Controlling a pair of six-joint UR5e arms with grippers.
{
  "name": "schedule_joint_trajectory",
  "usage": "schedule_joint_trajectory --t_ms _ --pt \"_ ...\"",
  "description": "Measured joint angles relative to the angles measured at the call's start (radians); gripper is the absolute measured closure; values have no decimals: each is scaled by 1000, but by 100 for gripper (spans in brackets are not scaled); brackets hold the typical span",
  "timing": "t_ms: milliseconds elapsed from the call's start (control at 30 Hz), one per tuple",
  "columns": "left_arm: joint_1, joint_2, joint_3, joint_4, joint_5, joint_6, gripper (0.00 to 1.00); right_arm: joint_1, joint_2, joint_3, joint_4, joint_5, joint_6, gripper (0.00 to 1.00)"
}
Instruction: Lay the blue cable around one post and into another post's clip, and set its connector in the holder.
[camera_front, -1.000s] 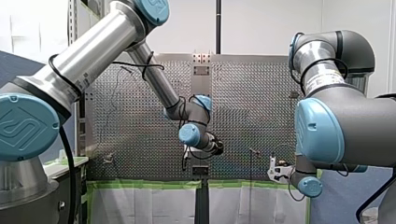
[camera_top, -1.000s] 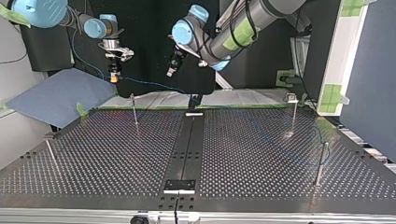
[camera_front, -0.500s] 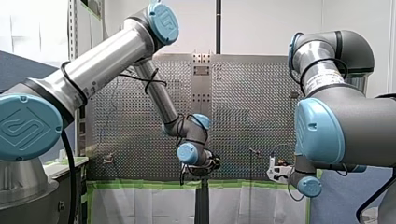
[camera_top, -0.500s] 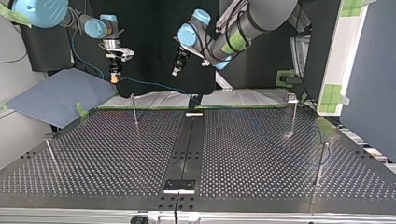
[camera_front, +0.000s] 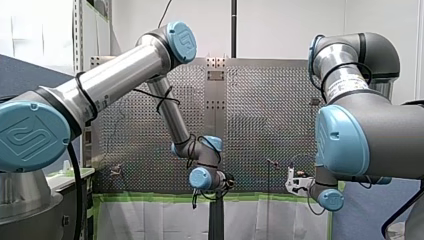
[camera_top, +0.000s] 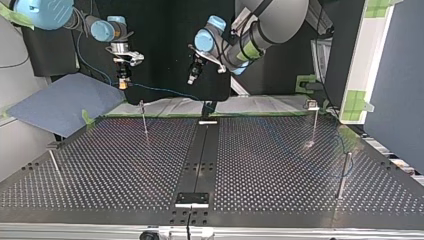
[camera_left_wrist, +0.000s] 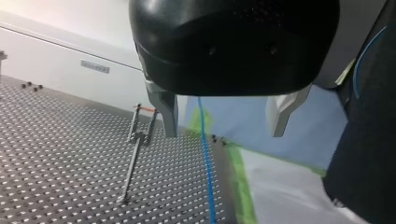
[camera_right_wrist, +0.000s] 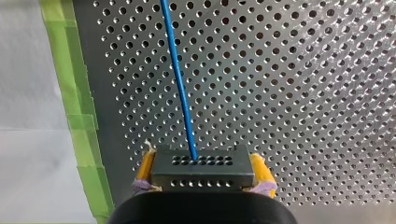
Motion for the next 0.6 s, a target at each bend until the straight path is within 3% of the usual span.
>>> schedule_joint_trajectory --t_ms 600 --pt "20 -5 38 159 -25 1 7 1 0 -5 5 0 2 100"
